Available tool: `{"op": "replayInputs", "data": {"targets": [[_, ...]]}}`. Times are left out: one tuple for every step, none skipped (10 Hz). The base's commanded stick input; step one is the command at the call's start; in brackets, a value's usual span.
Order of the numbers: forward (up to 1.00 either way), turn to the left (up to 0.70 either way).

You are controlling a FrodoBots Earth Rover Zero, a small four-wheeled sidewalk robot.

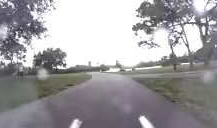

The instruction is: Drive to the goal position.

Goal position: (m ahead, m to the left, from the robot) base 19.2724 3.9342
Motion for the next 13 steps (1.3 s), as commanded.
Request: {"op": "replayInputs", "data": {"targets": [[0.70, 0.00], [0.70, 0.00], [0.70, 0.00], [0.70, 0.00], [0.70, 0.00], [0.70, 0.00], [0.70, 0.00], [0.70, 0.00], [0.70, 0.00], [0.70, 0.00], [0.70, 0.00], [0.70, 0.00], [0.70, 0.00]]}}
